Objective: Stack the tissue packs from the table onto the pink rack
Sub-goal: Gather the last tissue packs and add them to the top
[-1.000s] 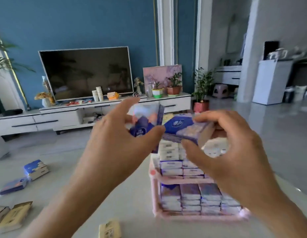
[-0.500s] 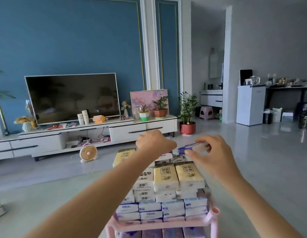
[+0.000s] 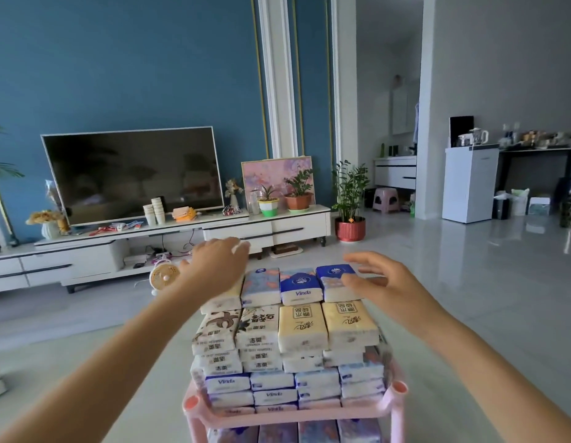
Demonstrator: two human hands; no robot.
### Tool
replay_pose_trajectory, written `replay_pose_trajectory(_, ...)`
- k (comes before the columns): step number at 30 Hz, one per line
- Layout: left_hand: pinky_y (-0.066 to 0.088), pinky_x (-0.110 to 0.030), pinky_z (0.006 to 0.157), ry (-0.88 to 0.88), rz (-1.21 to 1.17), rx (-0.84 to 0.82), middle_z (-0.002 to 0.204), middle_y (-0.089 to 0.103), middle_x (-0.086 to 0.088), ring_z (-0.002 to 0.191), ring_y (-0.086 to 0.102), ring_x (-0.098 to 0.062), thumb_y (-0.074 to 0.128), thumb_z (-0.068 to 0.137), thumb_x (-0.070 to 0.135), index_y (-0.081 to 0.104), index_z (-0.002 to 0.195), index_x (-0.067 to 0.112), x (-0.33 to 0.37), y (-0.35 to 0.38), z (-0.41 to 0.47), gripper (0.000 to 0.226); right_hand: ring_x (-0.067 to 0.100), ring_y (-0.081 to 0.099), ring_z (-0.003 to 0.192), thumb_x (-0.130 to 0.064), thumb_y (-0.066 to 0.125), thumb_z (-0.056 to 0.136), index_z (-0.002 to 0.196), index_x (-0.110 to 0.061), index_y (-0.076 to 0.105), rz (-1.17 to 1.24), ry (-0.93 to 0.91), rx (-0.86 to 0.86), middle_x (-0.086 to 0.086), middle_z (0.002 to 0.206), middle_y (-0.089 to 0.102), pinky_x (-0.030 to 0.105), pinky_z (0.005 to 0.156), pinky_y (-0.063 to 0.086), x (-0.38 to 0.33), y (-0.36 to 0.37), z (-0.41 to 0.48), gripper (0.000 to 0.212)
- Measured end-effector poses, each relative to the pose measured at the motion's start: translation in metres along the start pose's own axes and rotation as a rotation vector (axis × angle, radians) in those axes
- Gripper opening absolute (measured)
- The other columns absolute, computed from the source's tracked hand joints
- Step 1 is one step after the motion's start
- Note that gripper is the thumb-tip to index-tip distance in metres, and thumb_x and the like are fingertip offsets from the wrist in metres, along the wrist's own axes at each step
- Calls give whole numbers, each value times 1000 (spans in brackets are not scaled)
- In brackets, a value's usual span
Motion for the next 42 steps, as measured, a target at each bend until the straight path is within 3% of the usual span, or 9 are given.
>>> replay_pose_trajectory(3,37,-41,102,-99,-112,7,130,52,-13,117,49,-28,19,99,40,47,129,11,-30,-6,6,50,6,35,126,-43,61,81,121,-42,47,68,55,-105,-13,131,45,30,100,32,3,7,5,43)
replay_pose_trajectory(7,27,-43,109,-232,-390,-242,137,46,-16,127,40,-31,24,95,56,39,138,9,-49,32,-8,65,9,41,123,-53,73,64,127,-43,40,101,155,-262,-12,131,46,33,104,33,13,22,8,72)
replay_pose_trajectory(16,24,-44,107,-196,-633,-218,145,35,-11,132,33,-30,32,95,52,31,141,16,-47,46,-7,59,10,55,112,-50,75,64,131,-34,44,88,165,-265,-8,125,55,40,103,40,23,22,16,75)
replay_pose_trajectory(20,29,-44,106,-85,-494,-94,147,34,-10,132,35,-28,33,93,54,27,144,16,-41,27,0,65,9,43,122,-56,69,62,133,-35,40,87,174,-265,-8,136,44,30,102,34,22,22,16,80)
replay_pose_trajectory(25,35,-30,94,155,-145,-116,133,51,-9,119,48,-24,23,98,47,45,133,13,13,17,12,54,5,32,126,-48,60,76,137,-34,35,-53,48,-225,-13,145,32,14,77,39,-10,22,28,67)
replay_pose_trajectory(30,30,-34,104,129,33,-297,137,48,-12,126,43,-28,11,97,51,41,138,12,15,46,10,63,7,21,139,-64,53,68,144,-36,23,-399,-44,-493,-14,153,19,29,111,22,-32,57,41,86)
replay_pose_trajectory(33,33,-33,100,141,63,-287,136,49,-10,123,45,-26,13,98,50,42,137,16,10,49,9,60,10,20,139,-63,53,74,144,-35,23,-541,-47,-560,-10,154,19,31,114,21,-25,70,43,81)
replay_pose_trajectory(37,41,-29,82,165,56,-281,115,60,-9,98,55,-21,22,100,43,54,122,12,9,52,11,50,18,31,134,-79,41,58,141,-41,28,-686,-14,-505,-7,150,29,37,109,30,-12,69,44,92)
replay_pose_trajectory(42,44,-31,86,187,74,-232,112,61,-8,96,55,-21,24,100,42,56,117,15,7,52,14,46,18,29,134,-78,38,61,141,-38,29,-731,-47,-473,-7,149,32,36,109,27,-17,70,44,90)
Point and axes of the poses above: each hand's wrist, its own z-axis towards the middle knuckle, its own y-axis out of the palm, x = y × z, the point moved 9 cm from there along z, towards the middle knuckle
